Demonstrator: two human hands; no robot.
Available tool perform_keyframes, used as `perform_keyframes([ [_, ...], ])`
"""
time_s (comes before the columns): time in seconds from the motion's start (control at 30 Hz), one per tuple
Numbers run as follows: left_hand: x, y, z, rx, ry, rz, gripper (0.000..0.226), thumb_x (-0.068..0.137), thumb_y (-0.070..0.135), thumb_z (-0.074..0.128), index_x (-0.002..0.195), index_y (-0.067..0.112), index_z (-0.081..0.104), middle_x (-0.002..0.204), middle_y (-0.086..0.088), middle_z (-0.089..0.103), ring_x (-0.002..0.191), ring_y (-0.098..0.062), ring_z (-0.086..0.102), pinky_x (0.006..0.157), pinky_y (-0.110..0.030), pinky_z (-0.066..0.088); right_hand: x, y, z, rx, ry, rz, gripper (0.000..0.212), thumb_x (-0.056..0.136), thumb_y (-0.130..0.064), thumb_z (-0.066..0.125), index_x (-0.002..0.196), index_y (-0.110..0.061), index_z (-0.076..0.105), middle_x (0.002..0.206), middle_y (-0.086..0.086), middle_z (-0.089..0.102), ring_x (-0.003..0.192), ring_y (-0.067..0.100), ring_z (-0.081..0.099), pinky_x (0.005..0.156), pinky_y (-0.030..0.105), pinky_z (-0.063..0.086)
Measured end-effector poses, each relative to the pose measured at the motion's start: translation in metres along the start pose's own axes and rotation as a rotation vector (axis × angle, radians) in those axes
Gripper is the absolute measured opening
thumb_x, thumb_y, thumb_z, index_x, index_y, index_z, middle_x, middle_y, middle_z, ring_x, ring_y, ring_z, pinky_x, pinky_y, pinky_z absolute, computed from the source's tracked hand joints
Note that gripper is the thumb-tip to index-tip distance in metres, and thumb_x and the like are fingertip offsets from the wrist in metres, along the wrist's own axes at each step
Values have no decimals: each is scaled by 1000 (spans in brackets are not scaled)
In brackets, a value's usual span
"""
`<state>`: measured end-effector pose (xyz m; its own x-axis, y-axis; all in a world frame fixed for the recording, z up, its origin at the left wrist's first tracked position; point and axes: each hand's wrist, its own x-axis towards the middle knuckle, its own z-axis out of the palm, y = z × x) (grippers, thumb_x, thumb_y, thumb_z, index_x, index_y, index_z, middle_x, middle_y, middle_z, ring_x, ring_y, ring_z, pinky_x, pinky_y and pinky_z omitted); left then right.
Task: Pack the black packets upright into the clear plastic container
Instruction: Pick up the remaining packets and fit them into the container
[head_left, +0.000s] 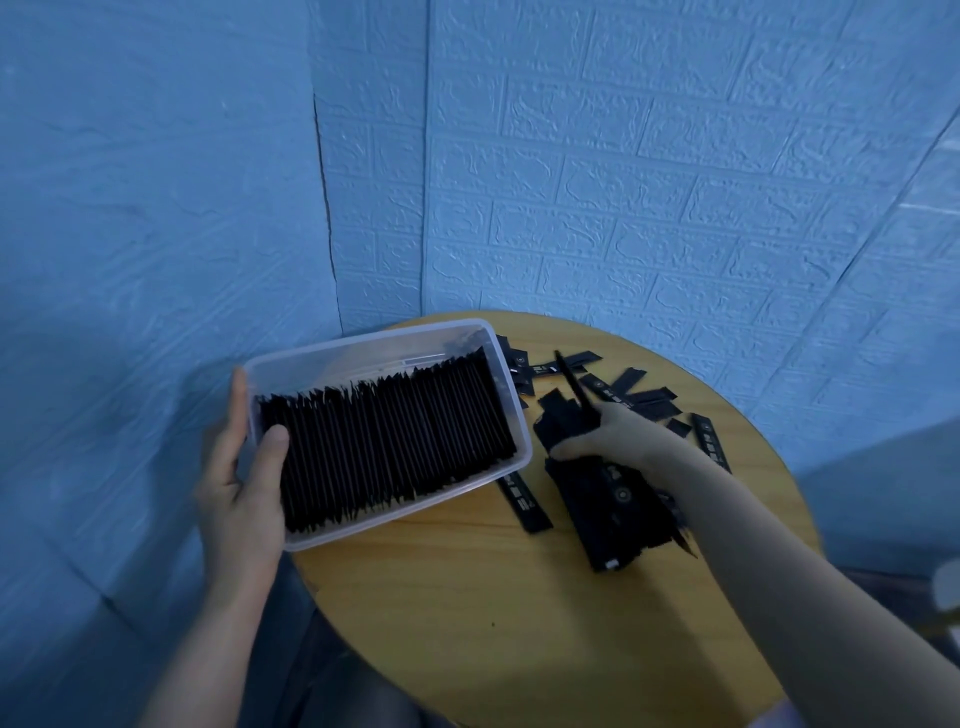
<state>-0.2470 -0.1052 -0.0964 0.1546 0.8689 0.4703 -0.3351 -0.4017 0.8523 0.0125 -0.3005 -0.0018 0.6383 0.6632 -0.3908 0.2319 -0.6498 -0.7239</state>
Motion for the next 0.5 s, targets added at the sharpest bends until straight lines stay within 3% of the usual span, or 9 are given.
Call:
perform_keyframes([
  [0.1,0,-1,0,-7,1,-8,54,93,18,56,137,49,47,124,30,55,132,-1,44,116,-37,28,4,7,9,-41,31,-38,39,82,-28,75,116,-18,59,106,7,68,95,22,66,88,37,52],
  [0.17,0,1,1,-11,6,-6,53,93,18,56,137,47,46,122,34,55,130,2,44,115,-34,28,2,8,12,-46,78,-109,30,91,-38,63,114,-19,65,104,2,68,96,19,64,89,36,50],
  [0.27,-1,3,4,20,0,7,55,97,5,54,140,37,42,119,40,54,126,10,44,113,-28,28,2,8,10,-54,209,-220,29,99,-34,50,115,-19,69,112,0,64,108,15,55,90,29,38],
  [0.37,-1,3,3,32,4,-7,56,98,4,53,141,38,42,119,39,54,126,11,43,112,-26,29,2,8,3,-22,315,-286,23,98,-27,54,112,-16,70,108,-2,66,104,14,57,85,26,37],
  [0.5,0,2,2,26,16,-13,56,97,7,54,140,42,43,124,34,54,131,5,43,115,-31,29,0,21,-6,-38,367,-271,27,96,-32,55,117,-18,66,111,-1,66,104,15,59,83,26,40],
])
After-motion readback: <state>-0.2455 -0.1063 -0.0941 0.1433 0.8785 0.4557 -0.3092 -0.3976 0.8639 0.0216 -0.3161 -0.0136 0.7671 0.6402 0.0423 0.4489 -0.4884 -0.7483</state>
